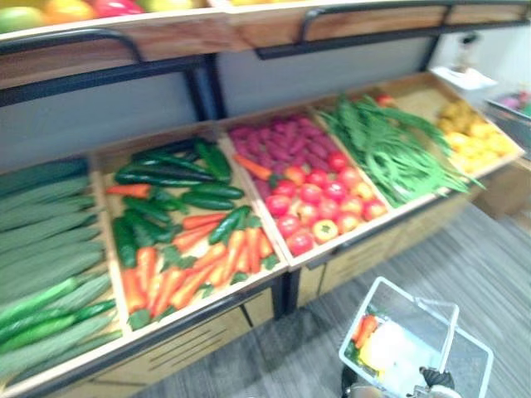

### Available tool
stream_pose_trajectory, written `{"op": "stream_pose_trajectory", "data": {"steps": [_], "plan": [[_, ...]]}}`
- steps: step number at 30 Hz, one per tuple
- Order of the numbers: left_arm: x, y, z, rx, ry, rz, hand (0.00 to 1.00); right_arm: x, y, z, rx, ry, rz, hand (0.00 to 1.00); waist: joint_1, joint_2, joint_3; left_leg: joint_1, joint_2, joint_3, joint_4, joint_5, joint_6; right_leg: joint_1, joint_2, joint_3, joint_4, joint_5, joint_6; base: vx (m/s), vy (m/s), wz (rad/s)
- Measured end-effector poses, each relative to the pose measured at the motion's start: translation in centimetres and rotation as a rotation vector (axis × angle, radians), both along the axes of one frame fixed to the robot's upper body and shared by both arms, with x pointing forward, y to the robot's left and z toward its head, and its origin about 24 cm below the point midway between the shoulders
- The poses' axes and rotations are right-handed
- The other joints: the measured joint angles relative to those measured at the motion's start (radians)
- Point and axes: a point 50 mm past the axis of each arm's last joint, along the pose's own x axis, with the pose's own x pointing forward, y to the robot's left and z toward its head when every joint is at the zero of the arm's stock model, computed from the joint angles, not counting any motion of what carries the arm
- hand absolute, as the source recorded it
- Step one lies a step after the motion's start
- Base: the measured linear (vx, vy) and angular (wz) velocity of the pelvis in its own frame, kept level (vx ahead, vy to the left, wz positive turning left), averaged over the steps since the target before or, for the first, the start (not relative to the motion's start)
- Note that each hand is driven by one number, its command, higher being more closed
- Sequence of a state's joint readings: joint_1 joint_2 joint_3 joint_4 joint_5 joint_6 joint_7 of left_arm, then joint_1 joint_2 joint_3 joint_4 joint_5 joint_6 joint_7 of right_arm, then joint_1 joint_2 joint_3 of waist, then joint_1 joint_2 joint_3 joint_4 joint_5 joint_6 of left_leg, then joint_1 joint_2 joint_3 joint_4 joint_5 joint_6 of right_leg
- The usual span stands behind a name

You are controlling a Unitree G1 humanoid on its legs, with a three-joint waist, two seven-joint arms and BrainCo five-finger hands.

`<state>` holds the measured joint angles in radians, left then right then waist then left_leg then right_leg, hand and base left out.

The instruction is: Pick vegetable in the basket

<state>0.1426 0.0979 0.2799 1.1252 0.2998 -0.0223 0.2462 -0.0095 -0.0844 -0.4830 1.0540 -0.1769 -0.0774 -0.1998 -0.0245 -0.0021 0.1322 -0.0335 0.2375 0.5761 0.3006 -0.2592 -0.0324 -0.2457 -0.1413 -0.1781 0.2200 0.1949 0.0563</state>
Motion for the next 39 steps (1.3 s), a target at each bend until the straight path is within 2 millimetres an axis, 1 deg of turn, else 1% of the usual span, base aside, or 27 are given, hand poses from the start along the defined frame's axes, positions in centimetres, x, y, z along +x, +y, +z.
{"op": "stream_pose_trajectory", "data": {"steps": [1,2,4,6,7,8,9,10,11,12,13,15,17,18,19,20,22,23,24,25,26,27,29,30,32,35,39], "plan": [[0.3,0.3,0.2,0.008,-0.011,-0.009,0.0,-0.2,-0.5,0.0,-0.01,0.012,-0.007,1.0,0.0,-0.009,0.009,0.024,0.001,0.055,-0.033,0.022,0.007,-0.006,-0.033,-0.094,0.178,-0.126,-0.039,-0.12,0.118,-1.16],[-0.1,0.6,0.2,0.01,0.002,-0.03,0.0,-0.8,-0.5,-0.2,-0.01,0.032,-0.003,1.0,0.003,-0.012,0.01,0.057,0.003,0.107,-0.073,0.047,0.009,0.025,-0.067,-0.172,0.299,-0.188,-0.07,-0.14,0.123,-1.26],[-0.5,0.8,0.2,0.018,0.019,-0.055,0.0,-1.0,-0.5,-0.2,-0.014,0.039,0.011,1.0,0.001,-0.017,0.01,0.08,0.004,0.161,-0.099,0.069,0.011,0.081,-0.105,-0.211,0.374,-0.199,-0.073,-0.05,-0.002,-1.04],[-0.4,1.0,0.3,0.026,0.018,-0.063,0.0,-0.9,-0.1,-0.3,-0.008,0.043,0.024,1.0,0.003,-0.031,0.012,0.089,0.008,0.247,-0.089,0.079,0.004,0.138,-0.167,-0.239,0.37,-0.203,-0.061,-0.05,-0.151,-1.3],[-0.2,1.2,0.3,0.03,0.01,-0.063,0.0,-0.5,0.0,-0.2,-0.006,0.034,0.035,1.0,0.006,-0.039,0.016,0.088,0.021,0.299,-0.054,0.08,0.005,0.131,-0.168,-0.285,0.335,-0.213,-0.05,-0.04,-0.186,-1.32],[-0.1,1.2,0.3,0.029,0.01,-0.063,0.0,-0.5,0.1,-0.3,-0.002,0.036,0.039,1.0,0.008,-0.043,0.022,0.083,0.027,0.313,-0.045,0.08,0.009,0.132,-0.148,-0.311,0.305,-0.207,-0.059,-0.18,-0.203,-1.87],[-0.2,0.0,0.0,-0.008,0.018,-0.077,0.0,-0.5,-0.5,-0.1,-0.021,0.048,0.05,1.0,0.021,0.012,0.003,0.053,-0.012,0.251,-0.165,0.083,0.031,0.156,-0.074,-0.287,0.111,-0.186,-0.074,-0.26,-0.153,-1.43],[-0.2,-0.4,-0.1,-0.019,0.017,-0.082,0.0,-0.4,-0.6,-0.1,-0.025,0.047,0.048,1.0,0.026,0.029,-0.004,0.049,-0.023,0.247,-0.193,0.105,0.048,0.149,-0.063,-0.29,0.103,-0.189,-0.074,-0.29,-0.114,-1.73],[0.2,-0.7,-0.1,-0.021,-0.002,-0.086,0.0,-0.2,-0.4,-0.2,-0.012,0.051,0.037,1.0,0.019,0.004,0.004,0.052,-0.041,0.316,-0.211,0.151,0.016,0.114,-0.138,-0.319,0.26,-0.281,-0.047,-0.09,-0.131,-1.2],[1.0,0.3,0.3,0.012,-0.015,-0.096,0.0,-0.2,0.2,-0.5,0.009,0.063,0.041,1.0,0.017,-0.035,0.008,0.044,-0.042,0.359,-0.172,0.152,0.017,0.134,-0.184,-0.343,0.24,-0.309,-0.002,0.0,-0.174,-1.26],[1.3,0.9,0.5,0.024,-0.022,-0.109,0.0,-0.2,0.7,-0.6,0.026,0.071,0.042,1.0,0.021,-0.049,0.01,0.036,-0.029,0.38,-0.147,0.151,0.017,0.148,-0.176,-0.357,0.188,-0.315,0.024,0.07,-0.362,-1.14],[1.7,1.2,0.6,0.035,-0.027,-0.115,0.0,-0.2,1.7,-0.9,0.044,0.082,0.072,1.0,0.027,-0.046,0.012,0.035,0.044,0.431,-0.064,0.148,0.012,0.198,-0.094,-0.388,0.029,-0.309,0.031,0.05,-0.464,-1.1],[2.1,1.2,0.7,0.042,-0.032,-0.135,0.0,-0.7,1.8,-1.1,0.041,0.096,0.087,1.0,0.001,-0.03,0.018,0.036,0.116,0.427,0.043,0.147,0.011,0.255,-0.046,-0.388,-0.064,-0.309,0.031,0.02,-0.343,-0.55],[2.6,0.9,0.7,0.04,-0.038,-0.165,0.0,-1.3,1.5,-1.2,0.033,0.114,0.086,1.0,-0.008,-0.016,0.021,0.034,0.17,0.426,0.127,0.144,0.007,0.29,-0.016,-0.387,-0.11,-0.309,0.031,-0.05,-0.236,-0.38],[2.8,0.0,0.5,0.022,-0.037,-0.193,0.0,-2.3,1.0,-1.2,0.014,0.138,0.099,1.0,-0.013,0.011,0.01,0.039,0.217,0.424,0.183,0.138,-0.003,0.303,0.013,-0.376,-0.13,-0.307,0.027,-0.06,-0.19,-0.48],[2.8,-1.1,0.2,-0.005,-0.038,-0.201,0.0,-2.5,0.6,-1.2,0.001,0.148,0.111,1.0,-0.016,0.032,0.001,0.047,0.234,0.427,0.21,0.139,-0.003,0.306,0.024,-0.358,-0.136,-0.307,0.026,-0.07,-0.102,-0.75],[2.6,-1.4,0.2,-0.014,-0.035,-0.208,0.0,-2.3,0.3,-1.0,-0.016,0.149,0.149,1.0,-0.014,0.042,0.006,0.066,0.257,0.397,0.259,0.167,-0.018,0.306,0.032,-0.294,-0.136,-0.308,0.018,-0.04,-0.039,-0.87],[2.5,-1.6,0.1,-0.017,-0.037,-0.202,0.0,-2.0,0.3,-0.9,-0.027,0.142,0.174,1.0,-0.012,0.042,0.012,0.03,0.244,0.275,0.307,0.178,-0.02,0.308,0.024,-0.239,-0.134,-0.309,0.013,-0.02,-0.008,-0.82],[2.6,-1.8,0.1,-0.021,-0.043,-0.202,0.0,-1.8,0.1,-0.8,-0.037,0.135,0.187,1.0,-0.007,0.042,0.013,0.016,0.196,0.174,0.28,0.146,-0.043,0.301,0.012,-0.208,-0.129,-0.31,0.012,-0.03,0.069,-1.45],[2.4,-2.1,0.1,-0.03,-0.05,-0.193,0.0,-1.3,-0.1,-0.7,-0.045,0.135,0.208,1.0,0.013,0.04,0.014,0.017,0.057,-0.057,0.164,0.086,-0.077,0.282,-0.015,-0.117,-0.114,-0.309,0.014,-0.02,0.116,-1.35],[2.2,-2.2,0.0,-0.032,-0.044,-0.189,0.0,-1.2,0.1,-0.7,-0.043,0.134,0.217,1.0,0.017,0.04,0.014,0.022,0.01,-0.131,0.119,0.07,-0.084,0.278,-0.018,-0.086,-0.112,-0.307,0.017,-0.02,0.237,-1.72],[1.7,-2.3,-0.1,-0.038,-0.034,-0.185,0.0,-0.8,0.3,-0.7,-0.04,0.124,0.227,1.0,0.019,0.04,0.014,0.04,-0.061,-0.255,0.018,0.058,-0.087,0.267,-0.018,-0.028,-0.109,-0.301,0.027,-0.01,0.226,-1.14],[1.7,-2.3,-0.1,-0.039,-0.034,-0.177,0.0,-0.7,0.3,-0.6,-0.04,0.121,0.223,1.0,0.017,0.047,0.016,0.054,-0.106,-0.375,-0.102,0.073,-0.071,0.253,0.005,0.027,-0.116,-0.289,0.047,-0.03,0.24,-1.02],[1.7,-2.2,-0.1,-0.038,-0.035,-0.175,0.0,-0.8,0.2,-0.7,-0.041,0.126,0.223,1.0,0.02,0.044,0.013,0.07,-0.111,-0.41,-0.118,0.056,-0.072,0.249,0.011,0.048,-0.136,-0.28,0.062,0.03,0.193,-0.58],[2.4,-1.2,0.3,-0.009,-0.049,-0.185,0.0,-1.4,0.8,-1.0,-0.016,0.138,0.216,1.0,0.005,0.0,0.025,0.043,-0.15,-0.423,-0.126,0.049,-0.062,0.249,-0.019,0.053,-0.188,-0.241,0.084,0.04,0.174,-0.08],[1.8,-0.5,0.2,0.002,-0.027,-0.182,0.0,-1.5,1.0,-1.1,0.009,0.13,0.19,1.0,0.007,-0.028,0.027,0.03,-0.176,-0.415,-0.115,0.04,-0.045,0.24,-0.039,0.069,-0.209,-0.219,0.096,-0.01,0.162,-0.1],[1.8,-0.5,0.2,0.004,-0.025,-0.19,0.0,-1.1,1.0,-1.0,0.015,0.114,0.176,1.0,0.012,-0.022,0.025,0.036,-0.197,-0.395,-0.12,0.034,-0.036,0.223,-0.05,0.1,-0.205,-0.212,0.106,0.01,0.06,-0.2]]}}
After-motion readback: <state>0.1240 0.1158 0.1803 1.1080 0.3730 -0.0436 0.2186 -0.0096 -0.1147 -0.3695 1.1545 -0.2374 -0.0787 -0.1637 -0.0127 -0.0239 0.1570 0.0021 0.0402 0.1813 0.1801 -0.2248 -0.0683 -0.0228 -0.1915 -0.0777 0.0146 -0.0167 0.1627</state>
